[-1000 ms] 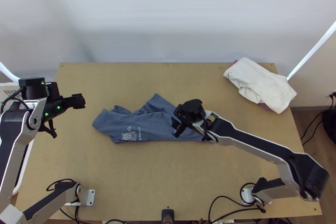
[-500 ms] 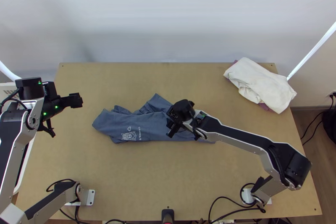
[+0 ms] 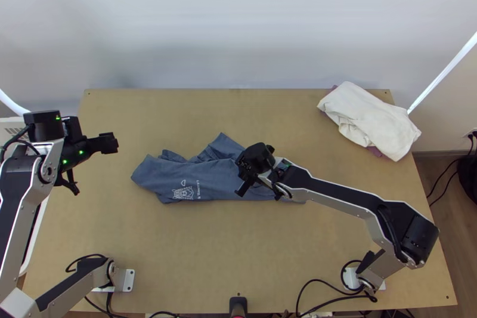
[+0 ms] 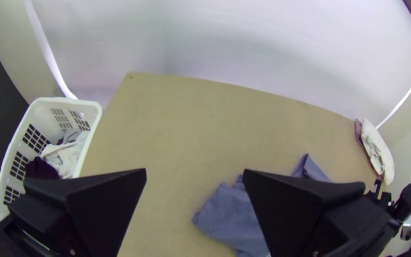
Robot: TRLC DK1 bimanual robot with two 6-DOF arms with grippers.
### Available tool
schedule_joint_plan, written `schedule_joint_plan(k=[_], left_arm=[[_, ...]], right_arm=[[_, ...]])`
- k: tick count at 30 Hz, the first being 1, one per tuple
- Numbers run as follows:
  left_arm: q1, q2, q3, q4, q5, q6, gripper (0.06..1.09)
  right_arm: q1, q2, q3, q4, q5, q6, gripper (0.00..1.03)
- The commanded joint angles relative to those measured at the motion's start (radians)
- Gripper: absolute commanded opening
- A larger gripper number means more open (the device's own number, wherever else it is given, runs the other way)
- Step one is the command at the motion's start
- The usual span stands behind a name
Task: Fold the t-shirt
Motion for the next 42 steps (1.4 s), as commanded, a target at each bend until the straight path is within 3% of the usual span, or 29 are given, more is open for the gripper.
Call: schedule_joint_plan(k=[1, 5, 7, 11, 19, 20, 23, 24, 25, 27, 28, 29, 30, 37, 42], left_arm=[[0.009, 0.010, -0.020, 0.018, 0.009, 0.013, 1.05], [0.009, 0.015, -0.023, 0.027, 0.009, 0.012, 1.05], [0.009, 0.015, -0.026, 0.030, 0.009, 0.012, 1.05], [0.009, 0.015, -0.035, 0.030, 0.009, 0.012, 1.05], [0.024, 0.018, -0.038, 0.040, 0.009, 0.019, 1.05], [0.026, 0.021, -0.038, 0.040, 0.009, 0.019, 1.05], [0.033, 0.026, -0.038, 0.047, 0.009, 0.024, 1.05], [0.035, 0.026, -0.038, 0.049, 0.009, 0.024, 1.05], [0.036, 0.026, -0.038, 0.049, 0.009, 0.025, 1.05], [0.042, 0.029, -0.038, 0.050, 0.009, 0.027, 1.05], [0.044, 0.030, -0.038, 0.050, 0.009, 0.027, 1.05], [0.044, 0.030, -0.038, 0.050, 0.009, 0.027, 1.05], [0.047, 0.030, -0.038, 0.050, 0.009, 0.027, 1.05], [0.049, 0.029, -0.038, 0.050, 0.010, 0.027, 1.05], [0.021, 0.052, -0.038, 0.058, 0.032, 0.024, 1.05]], right_arm=[[-0.012, -0.053, -0.054, 0.032, -0.002, 0.012, 0.13], [-0.012, -0.065, -0.083, 0.035, -0.002, 0.015, 0.13], [-0.010, -0.068, -0.083, 0.035, -0.002, 0.021, 0.19], [-0.007, -0.070, -0.080, 0.035, -0.002, 0.047, 0.73], [-0.006, -0.002, -0.048, 0.035, -0.002, 0.063, 0.74], [-0.006, 0.010, -0.040, 0.035, -0.002, 0.063, 0.69], [-0.006, 0.035, -0.032, 0.035, -0.002, 0.061, 0.25], [-0.006, 0.044, -0.029, 0.035, -0.002, 0.061, 0.15], [-0.006, 0.053, -0.029, 0.035, -0.002, 0.060, 0.16], [-0.004, 0.055, -0.039, 0.037, -0.004, 0.057, 0.28], [-0.004, 0.050, -0.042, 0.042, -0.002, 0.055, 0.28], [-0.004, 0.039, -0.051, 0.061, -0.002, 0.055, 0.23], [-0.004, 0.025, -0.052, 0.072, -0.002, 0.044, 0.02], [-0.016, -0.180, -0.101, 0.140, -0.001, 0.030, 0.03], [-0.027, -0.333, -0.100, 0.060, 0.019, 0.040, 0.03]])
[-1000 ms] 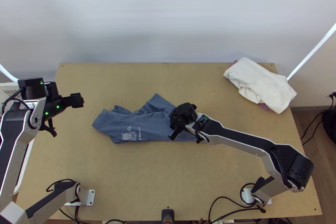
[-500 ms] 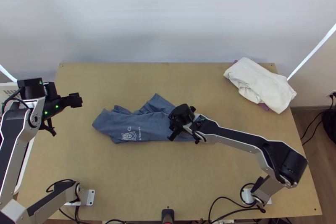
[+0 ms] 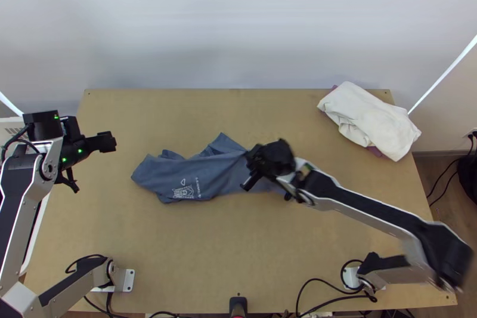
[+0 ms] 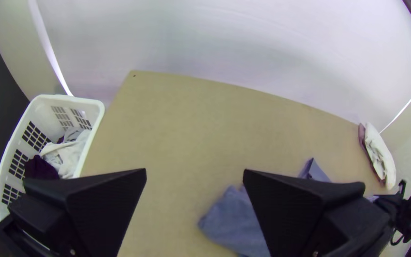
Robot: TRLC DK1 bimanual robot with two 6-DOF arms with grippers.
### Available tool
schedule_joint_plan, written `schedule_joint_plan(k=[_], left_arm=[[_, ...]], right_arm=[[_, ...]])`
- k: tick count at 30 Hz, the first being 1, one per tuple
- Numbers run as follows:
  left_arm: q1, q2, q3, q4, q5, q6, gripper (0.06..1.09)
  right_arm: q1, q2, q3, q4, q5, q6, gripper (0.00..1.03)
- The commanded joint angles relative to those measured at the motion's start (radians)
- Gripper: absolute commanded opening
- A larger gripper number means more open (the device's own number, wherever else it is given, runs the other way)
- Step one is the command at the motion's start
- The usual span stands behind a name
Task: Fold the t-shirt
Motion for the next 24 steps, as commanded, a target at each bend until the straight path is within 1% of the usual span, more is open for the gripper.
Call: schedule_joint_plan(k=[1, 4, 8, 12, 13, 15, 16, 21, 24], left_arm=[[-0.029, 0.034, -0.019, 0.012, 0.013, 0.014, 1.05], [-0.078, 0.066, -0.029, 0.012, 0.013, 0.032, 1.05], [-0.179, 0.117, -0.078, 0.012, 0.013, 0.124, 1.05], [-0.211, 0.206, -0.111, 0.059, 0.014, 0.147, 1.05], [-0.211, 0.229, -0.112, 0.067, 0.039, 0.149, 1.05], [-0.188, 0.276, -0.112, 0.093, 0.122, 0.153, 1.05], [-0.182, 0.304, -0.111, 0.107, 0.142, 0.153, 1.05], [-0.193, 0.434, -0.088, 0.151, 0.153, 0.138, 1.05], [-0.208, 0.471, -0.074, 0.153, 0.185, 0.129, 1.05]], right_arm=[[-0.016, -0.109, -0.014, -0.048, 0.018, -0.003, 0.03], [-0.042, -0.177, -0.040, -0.083, 0.023, -0.001, 0.03], [-0.068, -0.247, -0.092, -0.097, 0.029, 0.000, 0.03], [-0.069, -0.292, -0.115, -0.113, 0.041, 0.000, 0.03], [-0.068, -0.296, -0.116, -0.114, 0.043, 0.000, 0.03], [-0.068, -0.304, -0.116, -0.120, 0.043, 0.000, 0.03], [-0.068, -0.304, -0.118, -0.120, 0.044, 0.000, 0.03], [-0.060, -0.306, -0.120, -0.120, 0.044, 0.006, 0.03], [-0.054, -0.304, -0.120, -0.120, 0.044, 0.008, 0.03]])
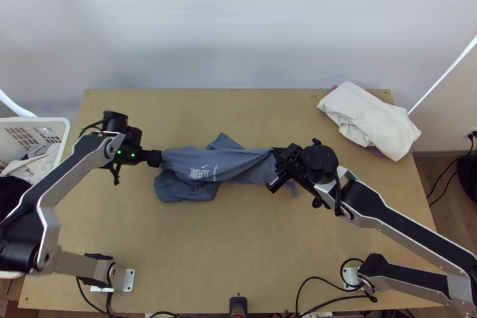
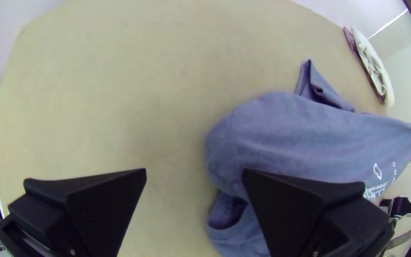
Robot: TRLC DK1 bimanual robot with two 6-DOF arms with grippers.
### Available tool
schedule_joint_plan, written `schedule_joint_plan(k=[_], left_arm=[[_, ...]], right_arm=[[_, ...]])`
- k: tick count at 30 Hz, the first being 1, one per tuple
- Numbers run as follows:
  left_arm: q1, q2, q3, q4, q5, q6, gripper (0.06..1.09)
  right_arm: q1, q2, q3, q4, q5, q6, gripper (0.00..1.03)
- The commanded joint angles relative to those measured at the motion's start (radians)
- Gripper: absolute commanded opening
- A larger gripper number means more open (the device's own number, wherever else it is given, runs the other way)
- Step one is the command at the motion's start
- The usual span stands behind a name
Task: Fold the t-shirt
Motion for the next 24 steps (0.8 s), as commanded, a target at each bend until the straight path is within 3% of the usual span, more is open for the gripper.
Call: schedule_joint_plan(k=[1, 6, 8, 10, 13, 19, 24], left_arm=[[-0.024, 0.042, 0.027, 0.005, 0.035, -0.011, 1.05], [-0.062, 0.060, 0.043, 0.005, 0.070, -0.044, 1.03], [-0.079, 0.051, 0.044, 0.005, 0.073, -0.057, 0.93], [-0.090, 0.028, 0.043, 0.026, 0.095, -0.079, 0.66], [-0.098, 0.011, 0.043, 0.082, 0.095, -0.099, 0.09], [-0.053, 0.011, 0.112, 0.086, 0.099, -0.125, 0.10], [0.033, -0.024, 0.290, 0.039, 0.095, -0.199, 0.10]], right_arm=[[0.010, -0.019, -0.014, 0.005, 0.011, 0.007, 0.03], [0.010, -0.019, -0.013, 0.009, 0.011, 0.007, 0.03], [0.010, -0.018, -0.013, 0.009, 0.012, 0.007, 0.03], [0.010, -0.018, -0.011, 0.011, 0.014, 0.007, 0.03], [0.009, -0.018, -0.007, 0.011, 0.018, 0.007, 0.03], [-0.017, -0.013, 0.016, 0.021, 0.028, 0.004, 0.03], [-0.056, -0.002, 0.041, 0.055, 0.067, -0.016, 0.03]])
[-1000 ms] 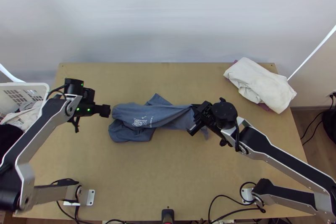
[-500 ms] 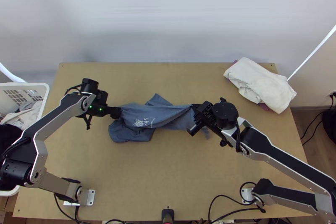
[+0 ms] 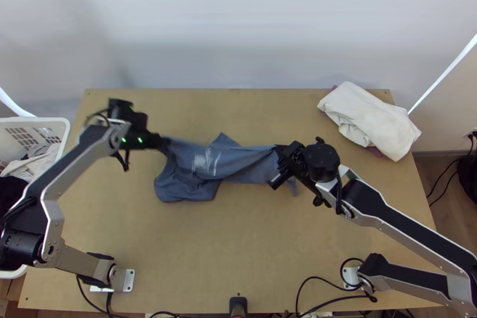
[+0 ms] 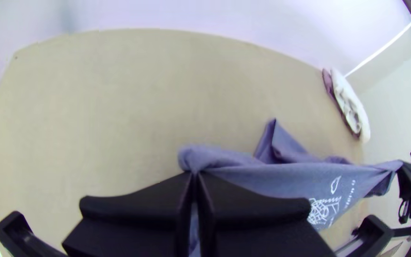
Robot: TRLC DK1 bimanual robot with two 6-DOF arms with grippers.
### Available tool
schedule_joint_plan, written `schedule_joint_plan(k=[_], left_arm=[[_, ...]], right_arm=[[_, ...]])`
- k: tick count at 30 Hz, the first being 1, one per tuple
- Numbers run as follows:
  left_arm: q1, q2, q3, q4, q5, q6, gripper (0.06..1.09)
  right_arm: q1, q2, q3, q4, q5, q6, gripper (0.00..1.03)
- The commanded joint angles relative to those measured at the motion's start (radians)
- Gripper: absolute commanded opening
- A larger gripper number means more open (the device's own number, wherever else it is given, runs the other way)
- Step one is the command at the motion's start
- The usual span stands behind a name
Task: Fold the t-shirt
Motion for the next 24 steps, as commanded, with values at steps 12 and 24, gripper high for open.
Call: schedule_joint_plan(k=[12, 24], left_arm=[[0.110, -0.215, 0.450, -0.114, -0.052, -0.069, 0.10], [0.056, -0.335, 0.286, -0.259, -0.056, -0.051, 0.10]], right_arm=[[-0.102, 0.057, 0.239, 0.211, 0.123, -0.115, 0.03], [-0.071, -0.024, 0.167, 0.138, 0.178, -0.113, 0.03]])
